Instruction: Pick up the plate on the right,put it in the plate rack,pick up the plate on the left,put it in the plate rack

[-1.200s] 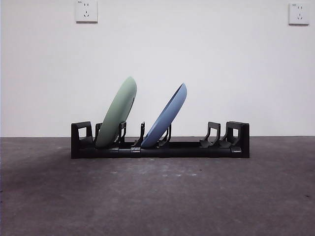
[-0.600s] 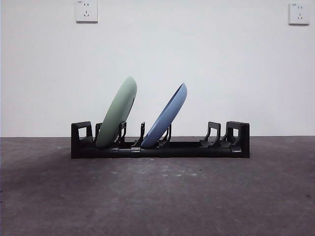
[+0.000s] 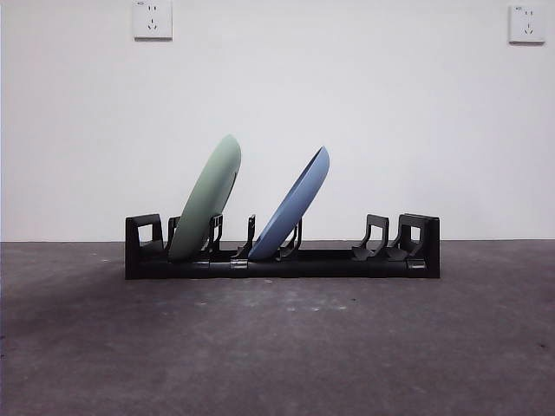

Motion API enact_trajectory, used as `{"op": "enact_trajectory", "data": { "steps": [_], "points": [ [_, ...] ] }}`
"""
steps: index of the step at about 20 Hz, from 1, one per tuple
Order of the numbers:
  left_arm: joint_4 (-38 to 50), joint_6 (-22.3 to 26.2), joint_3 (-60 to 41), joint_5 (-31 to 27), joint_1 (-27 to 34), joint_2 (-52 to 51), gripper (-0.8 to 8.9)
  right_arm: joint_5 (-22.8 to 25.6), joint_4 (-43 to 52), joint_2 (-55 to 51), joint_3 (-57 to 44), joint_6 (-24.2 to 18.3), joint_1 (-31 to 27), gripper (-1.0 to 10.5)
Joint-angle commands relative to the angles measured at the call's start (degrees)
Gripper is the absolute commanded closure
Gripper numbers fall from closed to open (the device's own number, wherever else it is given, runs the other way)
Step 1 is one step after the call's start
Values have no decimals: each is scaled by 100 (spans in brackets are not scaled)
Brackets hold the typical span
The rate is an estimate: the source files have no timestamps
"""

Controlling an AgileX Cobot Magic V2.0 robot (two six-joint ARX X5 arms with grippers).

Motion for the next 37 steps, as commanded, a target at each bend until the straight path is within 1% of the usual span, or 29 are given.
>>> {"op": "enact_trajectory", "data": {
  "steps": [1, 2, 5, 6, 7, 9, 10, 12, 14, 16, 18, 20, 22, 23, 24, 28, 31, 32, 37],
  "points": [
    [46, 79, -24, 0, -13, 74, 817, 4, -129, -2, -35, 20, 2, 945],
    [55, 179, -24, -28, -13, 127, 817, 4, -129, -2, -35, 20, 2, 945],
    [354, 192, -26, -404, -7, 221, 817, 7, -129, -2, -35, 17, 2, 945],
    [636, 367, -26, -577, 81, 179, 817, 7, -129, -2, -35, 17, 2, 945],
    [918, 621, -26, -616, 179, 125, 817, 7, -129, -2, -35, 17, 2, 945],
    [1670, 1078, -31, -378, 487, 44, 817, 4, -129, -2, -35, 20, 2, 945],
    [2024, 1287, -33, -136, 704, -52, 817, 7, -129, -2, -35, 20, 2, 945],
    [2640, 1613, -44, 586, 1220, -315, 817, 7, -129, -2, -35, 20, 2, 945],
    [2914, 1895, -66, 1093, 1707, -575, 817, 7, -129, -2, -35, 17, 2, 945],
    [3346, 2087, -374, 1193, 2103, -929, 817, 7, -129, -2, -35, 20, 2, 945],
    [4089, 2050, -1128, 1187, 2437, -1416, 817, 4, -129, -2, -35, 17, 2, 945],
    [4964, 1950, -2275, 1182, 2706, -2013, 817, 7, -129, -2, -35, 20, 2, 945],
    [5818, 1670, -3491, 1182, 2903, -2542, 817, 7, -129, -2, -35, 20, 2, 945],
    [6188, 1445, -4107, 1182, 2997, -2796, 817, 7, -129, -2, -35, 17, 2, 945],
    [6373, 1259, -4610, 1178, 3069, -3014, 817, 7, -129, -2, -35, 20, 2, 945],
    [6365, 743, -6151, 800, 3244, -3832, 816, 7, -129, -2, -35, 17, 2, 945],
    [6339, 378, -6933, 640, 3324, -4430, 817, 7, -129, -2, -35, 17, 2, 945],
    [6330, 264, -7121, 643, 3355, -4597, 817, 7, -129, -2, -35, 17, 2, 945],
    [5182, 238, -7165, 494, 3442, -4658, 816, 4, -129, -2, -35, 17, 2, 945]
  ]
}}
